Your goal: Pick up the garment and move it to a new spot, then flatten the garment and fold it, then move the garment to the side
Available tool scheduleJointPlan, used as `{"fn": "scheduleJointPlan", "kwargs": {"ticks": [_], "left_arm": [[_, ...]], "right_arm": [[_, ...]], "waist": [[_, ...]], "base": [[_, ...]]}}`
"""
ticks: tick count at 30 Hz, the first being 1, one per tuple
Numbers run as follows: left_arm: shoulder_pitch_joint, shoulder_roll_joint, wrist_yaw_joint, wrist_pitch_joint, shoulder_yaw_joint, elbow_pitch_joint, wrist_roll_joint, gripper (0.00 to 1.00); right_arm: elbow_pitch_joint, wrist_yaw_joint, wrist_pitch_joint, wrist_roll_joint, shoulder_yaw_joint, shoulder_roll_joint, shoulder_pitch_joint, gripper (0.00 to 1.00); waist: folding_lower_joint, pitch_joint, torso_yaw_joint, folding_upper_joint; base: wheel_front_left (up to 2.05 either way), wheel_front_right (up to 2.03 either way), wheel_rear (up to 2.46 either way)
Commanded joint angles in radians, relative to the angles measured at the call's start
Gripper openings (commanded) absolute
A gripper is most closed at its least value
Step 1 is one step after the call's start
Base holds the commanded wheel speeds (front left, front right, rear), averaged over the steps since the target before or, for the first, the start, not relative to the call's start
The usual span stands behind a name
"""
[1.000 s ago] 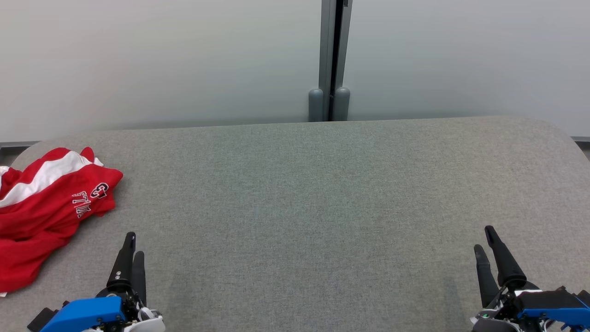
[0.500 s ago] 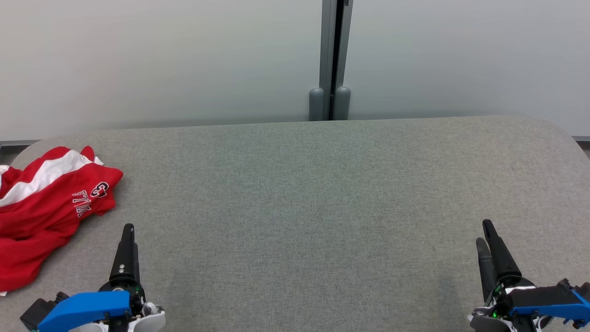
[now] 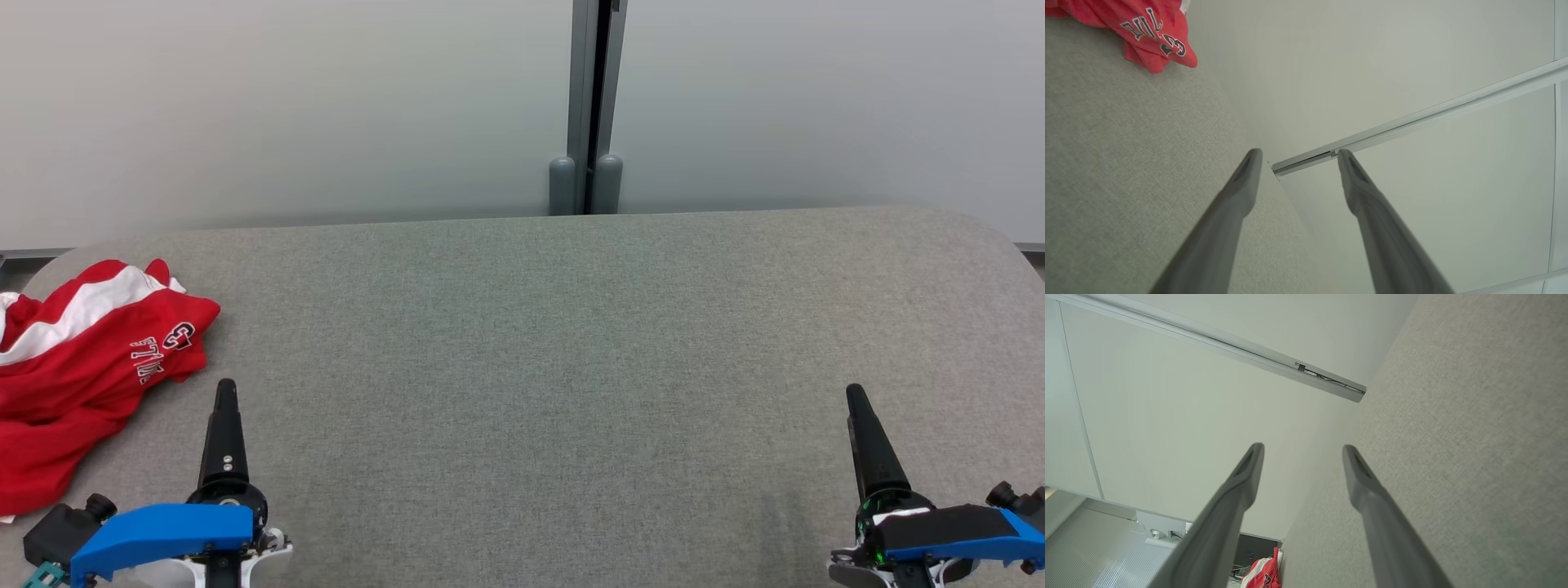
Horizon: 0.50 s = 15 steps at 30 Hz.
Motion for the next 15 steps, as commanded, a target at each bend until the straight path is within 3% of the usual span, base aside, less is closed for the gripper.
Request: {"fn": "scheduleJointPlan", "kwargs": {"ticks": [1,15], "left_arm": [[-0.023,0.009,0.005,-0.009,-0.007,-0.021,0.026,1.00],[-0.008,0.010,0.033,-0.057,-0.048,-0.056,0.312,1.00]], "right_arm": [[-0.021,0.001,-0.009,-0.023,0.002,-0.006,-0.005,1.00],[-0.048,0.001,-0.057,-0.242,0.023,-0.008,0.008,1.00]], "waist": [[0.0000,0.000,0.000,0.0000],[0.0000,-0.001,0.005,0.0000]], "base": [[0.00,0.00,0.00],[0.00,0.00,0.00]]}}
